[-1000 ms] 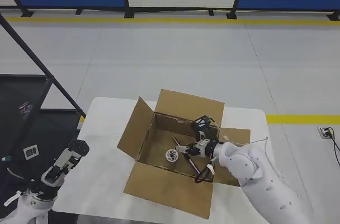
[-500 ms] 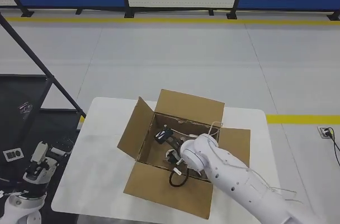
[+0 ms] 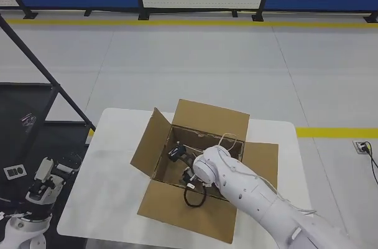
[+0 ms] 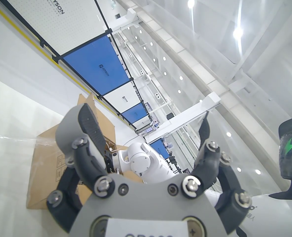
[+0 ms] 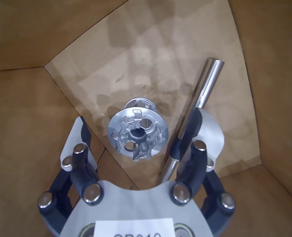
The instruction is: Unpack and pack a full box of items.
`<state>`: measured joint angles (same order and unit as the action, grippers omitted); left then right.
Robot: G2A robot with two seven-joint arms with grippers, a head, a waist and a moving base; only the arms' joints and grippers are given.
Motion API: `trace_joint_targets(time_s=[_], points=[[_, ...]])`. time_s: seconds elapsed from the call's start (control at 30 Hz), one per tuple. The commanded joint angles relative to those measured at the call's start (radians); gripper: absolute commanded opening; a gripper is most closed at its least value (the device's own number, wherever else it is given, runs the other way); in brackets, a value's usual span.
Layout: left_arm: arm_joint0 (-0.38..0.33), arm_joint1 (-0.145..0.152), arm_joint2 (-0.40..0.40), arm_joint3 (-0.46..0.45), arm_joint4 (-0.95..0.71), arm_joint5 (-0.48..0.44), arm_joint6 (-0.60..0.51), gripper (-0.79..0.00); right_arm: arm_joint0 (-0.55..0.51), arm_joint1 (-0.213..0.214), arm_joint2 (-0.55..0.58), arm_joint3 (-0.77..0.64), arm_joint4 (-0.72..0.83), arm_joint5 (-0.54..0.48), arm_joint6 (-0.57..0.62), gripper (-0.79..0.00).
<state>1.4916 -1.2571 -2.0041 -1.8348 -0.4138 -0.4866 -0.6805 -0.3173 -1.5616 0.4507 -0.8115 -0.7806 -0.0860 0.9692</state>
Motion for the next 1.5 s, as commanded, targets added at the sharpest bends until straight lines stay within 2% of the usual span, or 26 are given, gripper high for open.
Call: trace_joint_targets(time_s=[0.0, 0.03, 0.23, 0.33, 0.43, 0.53, 0.6, 0.73, 0.83, 0.93, 1.03, 1.13, 1.27, 1.47], points=[[0.000, 0.000, 0.000, 0.000, 0.000, 0.000, 0.000, 0.000, 0.006, -0.011, 0.001, 0.027, 0.006, -0.012, -0.008, -0.760], [0.000, 0.000, 0.000, 0.000, 0.000, 0.000, 0.000, 0.000, 0.008, -0.015, 0.002, 0.038, 0.006, -0.017, -0.012, -0.785], [0.000, 0.000, 0.000, 0.000, 0.000, 0.000, 0.000, 0.000, 0.011, -0.018, 0.025, 0.042, -0.005, -0.043, -0.054, -0.785], [0.000, 0.000, 0.000, 0.000, 0.000, 0.000, 0.000, 0.000, 0.002, 0.005, 0.068, -0.009, -0.022, -0.055, -0.094, -0.785], [0.000, 0.000, 0.000, 0.000, 0.000, 0.000, 0.000, 0.000, -0.032, 0.049, 0.128, -0.128, -0.074, -0.040, -0.101, -0.785], [0.000, 0.000, 0.000, 0.000, 0.000, 0.000, 0.000, 0.000, -0.111, 0.112, 0.226, -0.337, -0.164, 0.020, -0.059, -0.785], [0.000, 0.000, 0.000, 0.000, 0.000, 0.000, 0.000, 0.000, -0.197, 0.161, 0.312, -0.517, -0.275, 0.093, 0.017, -0.785], [0.000, 0.000, 0.000, 0.000, 0.000, 0.000, 0.000, 0.000, -0.476, 0.253, 0.555, -0.976, -0.473, 0.166, 0.131, -0.785], [0.000, 0.000, 0.000, 0.000, 0.000, 0.000, 0.000, 0.000, -0.681, 0.291, 0.723, -1.223, -0.565, 0.178, 0.158, -0.785], [0.000, 0.000, 0.000, 0.000, 0.000, 0.000, 0.000, 0.000, -0.812, 0.307, 0.864, -1.325, -0.588, 0.227, 0.133, -0.785], [0.000, 0.000, 0.000, 0.000, 0.000, 0.000, 0.000, 0.000, -0.864, 0.312, 0.971, -1.311, -0.572, 0.278, 0.124, -0.785], [0.000, 0.000, 0.000, 0.000, 0.000, 0.000, 0.000, 0.000, -0.845, 0.313, 1.044, -1.204, -0.568, 0.340, 0.150, -0.785], [0.000, 0.000, 0.000, 0.000, 0.000, 0.000, 0.000, 0.000, -0.755, 0.314, 1.112, -0.966, -0.497, 0.351, 0.169, -0.785], [0.000, 0.000, 0.000, 0.000, 0.000, 0.000, 0.000, 0.000, -0.605, 0.318, 1.156, -0.587, -0.375, 0.270, 0.118, -0.785]])
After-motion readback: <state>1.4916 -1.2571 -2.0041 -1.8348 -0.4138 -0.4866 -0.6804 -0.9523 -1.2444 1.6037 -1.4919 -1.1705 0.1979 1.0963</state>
